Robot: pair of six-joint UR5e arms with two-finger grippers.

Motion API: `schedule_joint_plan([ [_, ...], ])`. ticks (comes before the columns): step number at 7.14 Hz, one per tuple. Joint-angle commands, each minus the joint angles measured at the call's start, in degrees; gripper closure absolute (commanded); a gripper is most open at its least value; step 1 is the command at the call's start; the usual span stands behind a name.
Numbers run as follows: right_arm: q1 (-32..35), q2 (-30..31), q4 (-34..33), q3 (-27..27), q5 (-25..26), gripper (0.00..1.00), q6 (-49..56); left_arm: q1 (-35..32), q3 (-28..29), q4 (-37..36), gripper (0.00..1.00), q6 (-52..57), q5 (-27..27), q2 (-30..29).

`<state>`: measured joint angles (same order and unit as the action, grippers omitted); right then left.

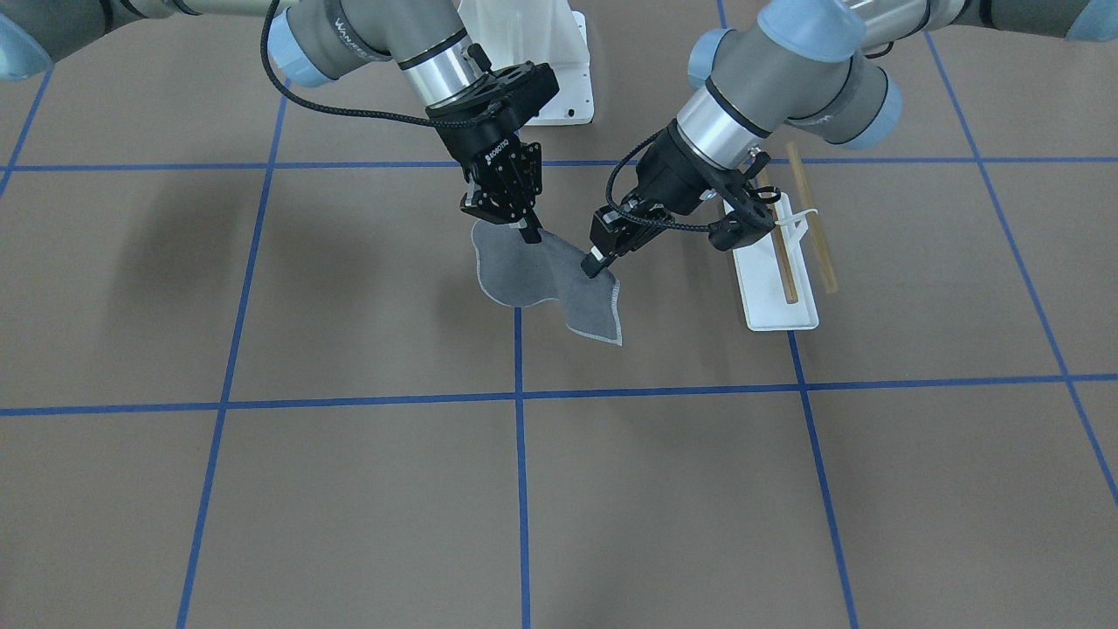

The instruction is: Hang towel on rack

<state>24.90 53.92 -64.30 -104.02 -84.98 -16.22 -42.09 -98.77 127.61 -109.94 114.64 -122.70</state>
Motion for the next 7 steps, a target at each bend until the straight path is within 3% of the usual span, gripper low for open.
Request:
schedule_joint_plan([
  [1,-0.6,1.2,-0.3,-1.6,-0.1,0.27,-10.1,0.0,-0.1,0.1,1.0,-0.2,0.0,0.0],
  [2,-0.9,1.6,-0.4,-2.9,-0.4,0.0,-20.0,0.0,-0.2,0.1,1.0,-0.2,0.0,0.1],
  [4,1.8,3.0,-0.5,-2.9,-3.5,0.0,-22.2,-0.4,-1.7,0.0,1.0,-0.3,0.0,0.8],
  [5,7.8,4.4,-4.7,-2.8,-12.4,0.0,-22.2,-0.4,-3.7,-0.1,1.0,0.2,0.1,3.1],
  [6,13.6,4.4,-13.6,-2.8,-20.2,0.0,-21.7,-0.9,-5.8,-0.3,1.0,0.2,0.1,5.1],
  [7,18.6,4.8,-19.7,-2.5,-23.7,0.0,-21.0,-1.0,-7.7,-0.3,1.0,0.5,0.3,7.5],
])
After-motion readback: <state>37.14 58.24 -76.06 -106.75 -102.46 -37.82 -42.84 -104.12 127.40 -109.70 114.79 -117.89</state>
